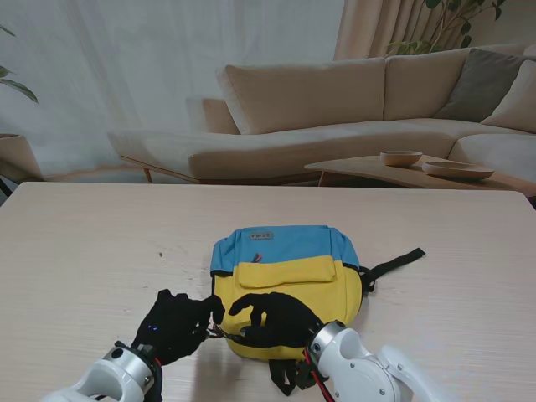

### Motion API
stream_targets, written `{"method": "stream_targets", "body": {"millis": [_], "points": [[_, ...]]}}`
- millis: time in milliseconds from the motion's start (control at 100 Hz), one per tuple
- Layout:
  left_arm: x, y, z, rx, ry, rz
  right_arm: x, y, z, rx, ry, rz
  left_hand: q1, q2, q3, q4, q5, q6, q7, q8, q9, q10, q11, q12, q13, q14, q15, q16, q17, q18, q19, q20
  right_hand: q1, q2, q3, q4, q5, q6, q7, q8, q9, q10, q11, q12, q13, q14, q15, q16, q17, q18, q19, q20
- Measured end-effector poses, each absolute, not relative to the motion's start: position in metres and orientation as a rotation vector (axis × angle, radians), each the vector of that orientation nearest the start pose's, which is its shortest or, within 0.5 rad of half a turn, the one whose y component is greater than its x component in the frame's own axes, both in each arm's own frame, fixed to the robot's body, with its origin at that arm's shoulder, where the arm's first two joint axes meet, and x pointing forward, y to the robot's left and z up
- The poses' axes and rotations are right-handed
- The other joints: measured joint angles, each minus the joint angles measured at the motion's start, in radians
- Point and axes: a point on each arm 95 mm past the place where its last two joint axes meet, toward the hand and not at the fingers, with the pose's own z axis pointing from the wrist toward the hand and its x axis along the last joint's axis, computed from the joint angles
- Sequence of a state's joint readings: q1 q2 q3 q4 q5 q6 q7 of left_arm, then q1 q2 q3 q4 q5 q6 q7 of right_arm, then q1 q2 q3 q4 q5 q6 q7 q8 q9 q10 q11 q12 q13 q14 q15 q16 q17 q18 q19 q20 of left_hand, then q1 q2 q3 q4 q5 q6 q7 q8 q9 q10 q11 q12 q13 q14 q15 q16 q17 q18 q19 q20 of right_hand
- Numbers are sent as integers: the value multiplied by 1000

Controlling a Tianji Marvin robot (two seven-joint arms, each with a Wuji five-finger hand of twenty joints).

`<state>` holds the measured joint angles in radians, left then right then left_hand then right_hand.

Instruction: Pack books into the school bag then zip close the school bag

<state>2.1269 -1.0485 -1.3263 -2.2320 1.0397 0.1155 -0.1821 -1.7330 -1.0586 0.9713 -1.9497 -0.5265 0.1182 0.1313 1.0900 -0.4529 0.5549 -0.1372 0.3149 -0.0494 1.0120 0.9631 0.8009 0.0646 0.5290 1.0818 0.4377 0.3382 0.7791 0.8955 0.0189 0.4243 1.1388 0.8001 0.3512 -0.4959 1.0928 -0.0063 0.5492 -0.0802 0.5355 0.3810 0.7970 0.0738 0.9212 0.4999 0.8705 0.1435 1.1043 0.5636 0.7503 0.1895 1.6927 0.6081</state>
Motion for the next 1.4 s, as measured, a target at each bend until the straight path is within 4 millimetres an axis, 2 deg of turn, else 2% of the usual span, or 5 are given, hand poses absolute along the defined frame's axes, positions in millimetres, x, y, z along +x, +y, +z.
{"method": "stream_targets", "body": {"millis": [380,580,790,1010,1400], "points": [[243,-46,-270,-1334,1659,-1517,290,138,-320,-1879,-1675,-1905,1,0,0,0,0,-5,51,53,0,-2,2,-13,0,0,0,-11,1,0,0,1,16,-59,35,-1,1,-63,31,0,47,0,60,17,38,6,49,-13,17,10,18,-3],[245,-47,-268,-1314,1649,-1540,291,144,-321,-1867,-1672,-1892,1,0,0,0,0,-14,51,53,0,-3,2,-14,0,0,0,-11,2,0,0,2,73,-125,62,-69,112,-105,78,2,83,1,135,32,63,1,156,4,35,14,29,-13],[248,-46,-268,-1303,1653,-1546,290,148,-321,-1861,-1649,-1865,1,0,-1,0,0,-15,51,53,0,-5,2,-14,0,-1,0,-11,2,0,0,3,139,-199,73,-127,172,-137,251,-51,109,1,171,51,85,-1,194,5,48,16,42,-15],[252,-47,-268,-1336,1650,-1583,290,152,-323,-1863,-1646,-1830,2,-8,-12,1,0,-15,77,53,0,-13,2,-14,0,-1,0,-11,2,-1,0,11,146,-212,84,-132,182,-137,288,-82,109,1,182,66,92,-4,217,15,52,17,49,-15],[259,-48,-271,-1350,1653,-1638,290,158,-328,-1855,-1672,-1800,2,-10,-12,1,0,-16,65,53,27,36,31,0,14,-1,11,-11,14,-1,0,16,146,-250,81,-160,237,-120,359,-128,120,1,208,91,101,-12,254,19,58,18,58,-15]]}}
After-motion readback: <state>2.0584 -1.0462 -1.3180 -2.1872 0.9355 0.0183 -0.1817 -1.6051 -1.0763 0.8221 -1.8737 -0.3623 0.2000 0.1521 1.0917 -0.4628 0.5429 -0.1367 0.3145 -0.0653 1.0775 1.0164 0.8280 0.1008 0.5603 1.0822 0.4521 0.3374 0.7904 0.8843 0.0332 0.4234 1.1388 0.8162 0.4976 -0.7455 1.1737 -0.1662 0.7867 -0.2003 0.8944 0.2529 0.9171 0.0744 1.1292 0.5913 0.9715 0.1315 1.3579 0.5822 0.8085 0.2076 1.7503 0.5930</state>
